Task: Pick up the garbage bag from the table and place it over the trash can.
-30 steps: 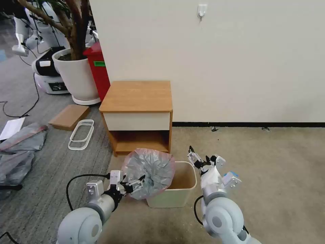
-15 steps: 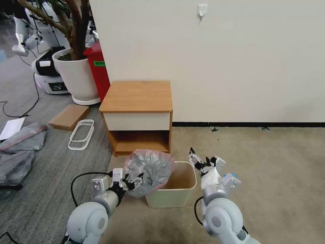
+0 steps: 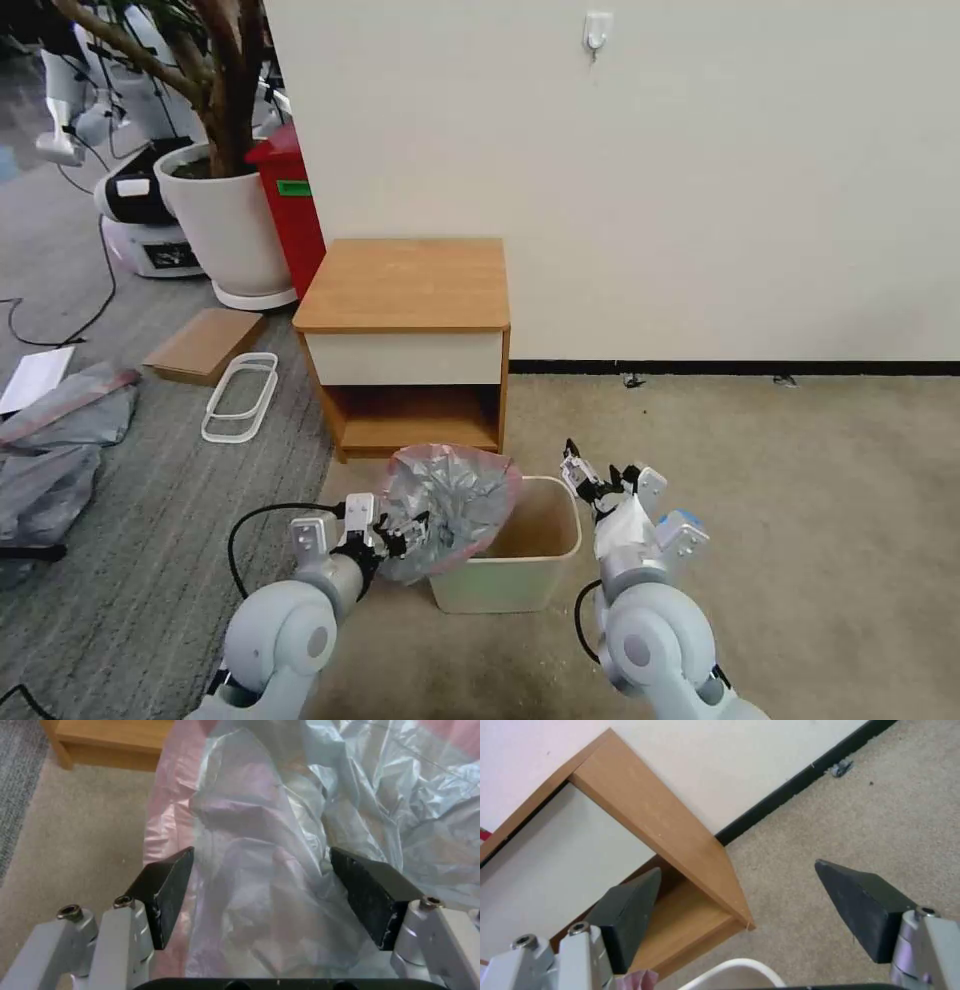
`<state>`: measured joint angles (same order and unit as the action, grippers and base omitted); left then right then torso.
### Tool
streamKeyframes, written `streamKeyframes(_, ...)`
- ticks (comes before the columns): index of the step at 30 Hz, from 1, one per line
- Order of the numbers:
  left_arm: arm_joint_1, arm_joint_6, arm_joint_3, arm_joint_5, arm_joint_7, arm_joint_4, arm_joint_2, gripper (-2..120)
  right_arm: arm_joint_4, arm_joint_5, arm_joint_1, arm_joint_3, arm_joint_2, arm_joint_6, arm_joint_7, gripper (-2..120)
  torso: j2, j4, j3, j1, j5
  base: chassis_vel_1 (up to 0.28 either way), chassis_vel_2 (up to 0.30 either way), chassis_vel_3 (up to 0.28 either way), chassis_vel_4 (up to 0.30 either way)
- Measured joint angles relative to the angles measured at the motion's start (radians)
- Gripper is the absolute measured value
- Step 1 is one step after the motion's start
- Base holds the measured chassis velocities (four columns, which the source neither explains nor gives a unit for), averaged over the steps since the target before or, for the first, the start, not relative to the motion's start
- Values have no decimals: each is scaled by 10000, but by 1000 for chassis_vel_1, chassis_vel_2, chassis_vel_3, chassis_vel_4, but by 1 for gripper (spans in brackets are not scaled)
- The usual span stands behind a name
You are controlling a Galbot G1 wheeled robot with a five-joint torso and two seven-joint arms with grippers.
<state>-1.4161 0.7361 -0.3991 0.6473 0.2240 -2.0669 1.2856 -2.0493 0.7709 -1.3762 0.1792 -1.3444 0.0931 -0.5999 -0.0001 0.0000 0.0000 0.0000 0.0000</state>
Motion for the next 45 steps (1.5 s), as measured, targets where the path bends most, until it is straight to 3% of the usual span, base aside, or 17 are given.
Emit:
streamKeyframes(18, 552, -6, 794, 1119, 1063, 291, -717, 65, 179, -54, -10, 22, -35, -43, 20, 76, 0, 0, 0, 0, 0, 0, 0, 0, 0)
streamKeyframes(23, 753, -7, 1040, 1587, 1431, 446, -887, 56, 248, -102, -29, 20, -56, -82, 29, 73, 0, 0, 0, 0, 0, 0, 0, 0, 0)
streamKeyframes(26, 906, -9, 1237, 2012, 1817, 563, -1055, 42, 263, -108, -41, 33, -55, -94, 32, 72, 0, 0, 0, 0, 0, 0, 0, 0, 0)
streamKeyframes(30, 1026, -13, 1411, 2469, 2125, 650, -1205, 33, 272, -115, -41, 41, -54, -103, 36, 72, 0, 0, 0, 0, 0, 0, 0, 0, 0)
streamKeyframes(37, 1262, -13, 1655, 3261, 2881, 776, -1267, 43, 337, -166, -56, 63, -66, -156, 40, 72, 0, 0, 0, 0, 0, 0, 0, 0, 0)
streamKeyframes(45, 1417, -33, 1862, 3644, 3537, 888, -1242, 34, 386, -192, -73, 105, -81, -198, 44, 69, 1, 0, 0, 0, 2, 0, 0, 0, 0)
